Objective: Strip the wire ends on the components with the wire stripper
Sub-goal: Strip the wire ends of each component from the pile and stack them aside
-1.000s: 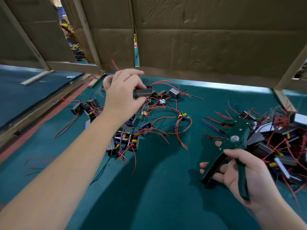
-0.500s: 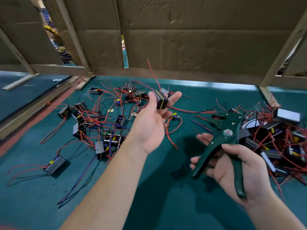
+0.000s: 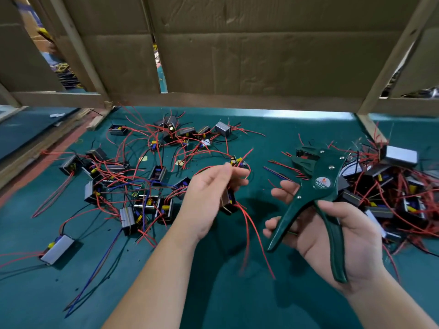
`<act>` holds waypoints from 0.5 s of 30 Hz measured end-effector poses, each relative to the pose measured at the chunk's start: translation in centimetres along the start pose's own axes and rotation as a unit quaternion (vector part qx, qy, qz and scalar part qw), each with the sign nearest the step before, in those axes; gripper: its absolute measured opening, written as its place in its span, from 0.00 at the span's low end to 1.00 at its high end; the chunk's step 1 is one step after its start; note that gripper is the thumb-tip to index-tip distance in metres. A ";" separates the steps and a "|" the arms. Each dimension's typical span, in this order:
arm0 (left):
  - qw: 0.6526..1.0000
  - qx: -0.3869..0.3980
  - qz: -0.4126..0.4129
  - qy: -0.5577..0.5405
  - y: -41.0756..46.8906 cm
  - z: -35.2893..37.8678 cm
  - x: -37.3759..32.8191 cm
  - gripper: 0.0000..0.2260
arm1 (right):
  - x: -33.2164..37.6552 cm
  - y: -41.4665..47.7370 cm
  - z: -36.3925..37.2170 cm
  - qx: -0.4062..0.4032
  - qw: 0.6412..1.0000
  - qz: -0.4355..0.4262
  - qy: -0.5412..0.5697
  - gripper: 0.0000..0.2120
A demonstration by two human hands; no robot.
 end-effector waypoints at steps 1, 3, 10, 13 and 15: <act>0.998 0.011 0.032 0.049 -0.2 0.3 -0.2 0.09 | 0.1 0.0 -0.1 -0.001 1.000 -0.002 -0.002 0.39; 0.993 0.022 0.068 0.099 -0.4 0.5 -0.4 0.19 | 0.3 0.0 -0.2 -0.003 1.000 -0.008 -0.011 0.39; 0.999 0.008 0.040 0.029 -0.6 -0.2 -1.7 0.11 | 0.5 0.0 -0.5 -0.019 0.999 -0.016 -0.025 0.44; 0.998 -0.015 0.056 -0.016 -0.9 -0.7 -2.9 0.03 | 0.4 -0.1 -0.4 -0.018 0.999 -0.009 -0.025 0.41; 0.998 -0.010 0.049 -0.036 -1.0 -0.9 -3.3 0.04 | 0.3 -0.2 -0.3 -0.011 1.000 0.002 -0.026 0.40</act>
Point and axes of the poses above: each hand's wrist, its own y-axis towards the middle knuckle, its own z-axis out of the palm, x = y × z, the point moved 6 cm from there along y, towards the middle knuckle, and after that the axes turned 14 degrees about -y, right-handed, at the moved point
